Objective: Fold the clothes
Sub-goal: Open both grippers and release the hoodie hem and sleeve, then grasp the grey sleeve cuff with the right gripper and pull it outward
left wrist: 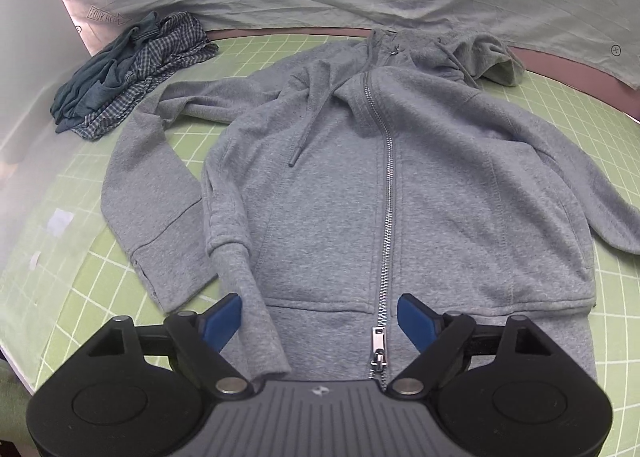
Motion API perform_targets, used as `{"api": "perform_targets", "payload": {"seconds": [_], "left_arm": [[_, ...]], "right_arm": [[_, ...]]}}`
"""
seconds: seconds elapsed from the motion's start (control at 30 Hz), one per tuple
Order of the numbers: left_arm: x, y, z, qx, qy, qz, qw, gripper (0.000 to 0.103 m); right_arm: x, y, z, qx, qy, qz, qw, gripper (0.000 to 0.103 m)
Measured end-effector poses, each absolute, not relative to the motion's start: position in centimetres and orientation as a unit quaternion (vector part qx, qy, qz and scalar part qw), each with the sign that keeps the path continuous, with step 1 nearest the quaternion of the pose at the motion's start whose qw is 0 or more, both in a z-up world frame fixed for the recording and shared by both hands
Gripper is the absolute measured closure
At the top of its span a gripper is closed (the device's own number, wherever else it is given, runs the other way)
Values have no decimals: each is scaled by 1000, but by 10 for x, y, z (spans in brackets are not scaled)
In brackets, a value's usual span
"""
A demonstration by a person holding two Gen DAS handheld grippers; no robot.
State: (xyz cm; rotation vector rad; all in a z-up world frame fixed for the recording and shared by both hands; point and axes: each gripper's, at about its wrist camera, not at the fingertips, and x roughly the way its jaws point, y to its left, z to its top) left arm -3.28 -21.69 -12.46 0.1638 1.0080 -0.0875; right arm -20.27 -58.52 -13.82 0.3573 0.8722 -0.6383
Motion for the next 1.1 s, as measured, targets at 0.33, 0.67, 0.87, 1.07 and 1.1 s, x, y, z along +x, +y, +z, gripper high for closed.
{"api": "perform_targets", "payload": {"seconds": [0.33,0.67,0.87,1.07,1.1], "left_arm": [[-58,-280,-144,90,527,-47,844,17],[-47,-314,-167,114,567,-39,815,13],[-45,-320,-168,134,566,-31,813,5],[-42,-312,-170,105,575,-19,811,0],[-42,-312,-170,102,575,-19,811,0]], "right_arm": [[-197,-630,-157,155,433,-220,861,41],[-197,-641,-154,111,434,-157,880,90],[-210,-696,-133,85,392,-280,872,91],[-238,-763,-111,203,323,-356,853,88],[-238,-768,-115,213,326,-365,846,84]]}}
